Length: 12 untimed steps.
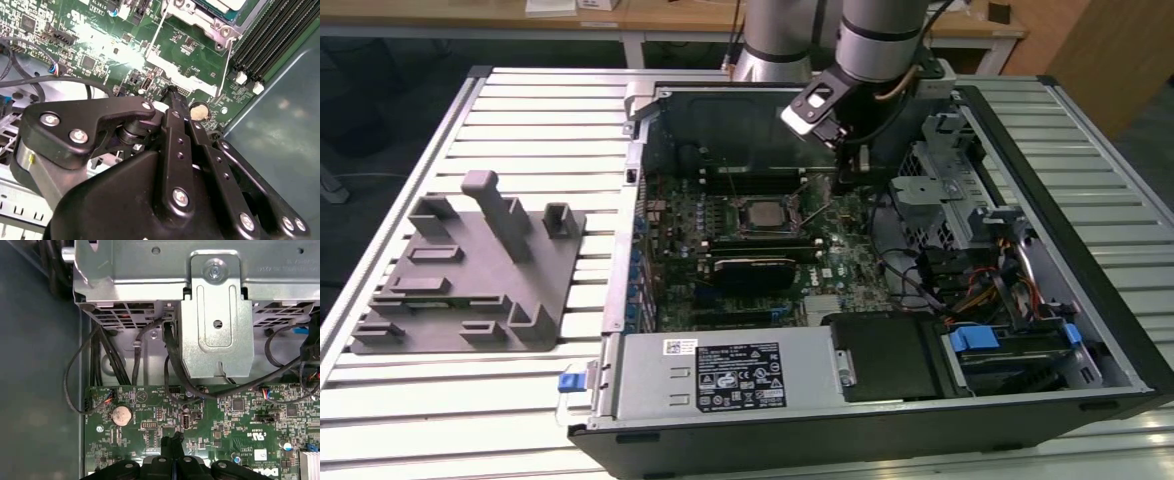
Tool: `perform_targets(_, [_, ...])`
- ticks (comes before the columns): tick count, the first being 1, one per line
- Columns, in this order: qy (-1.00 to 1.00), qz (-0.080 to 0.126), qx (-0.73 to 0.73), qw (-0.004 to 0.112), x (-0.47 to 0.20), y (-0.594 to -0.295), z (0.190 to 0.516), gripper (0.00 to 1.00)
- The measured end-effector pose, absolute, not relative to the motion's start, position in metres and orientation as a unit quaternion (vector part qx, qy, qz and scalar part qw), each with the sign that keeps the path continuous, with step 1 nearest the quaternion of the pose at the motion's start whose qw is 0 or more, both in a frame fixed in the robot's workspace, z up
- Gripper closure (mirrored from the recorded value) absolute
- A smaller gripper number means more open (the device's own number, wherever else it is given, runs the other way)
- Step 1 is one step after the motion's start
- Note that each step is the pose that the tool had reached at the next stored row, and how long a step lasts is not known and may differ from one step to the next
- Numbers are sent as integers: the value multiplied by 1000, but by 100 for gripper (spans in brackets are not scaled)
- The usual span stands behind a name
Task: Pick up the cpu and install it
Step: 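Close the cpu cover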
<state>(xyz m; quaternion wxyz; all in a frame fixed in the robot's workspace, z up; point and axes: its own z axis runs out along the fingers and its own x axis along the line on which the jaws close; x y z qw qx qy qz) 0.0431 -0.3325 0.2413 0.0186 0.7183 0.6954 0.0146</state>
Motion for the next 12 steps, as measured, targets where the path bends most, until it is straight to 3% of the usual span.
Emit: perform_targets(12, [694,15,720,19,25,-332,237,89])
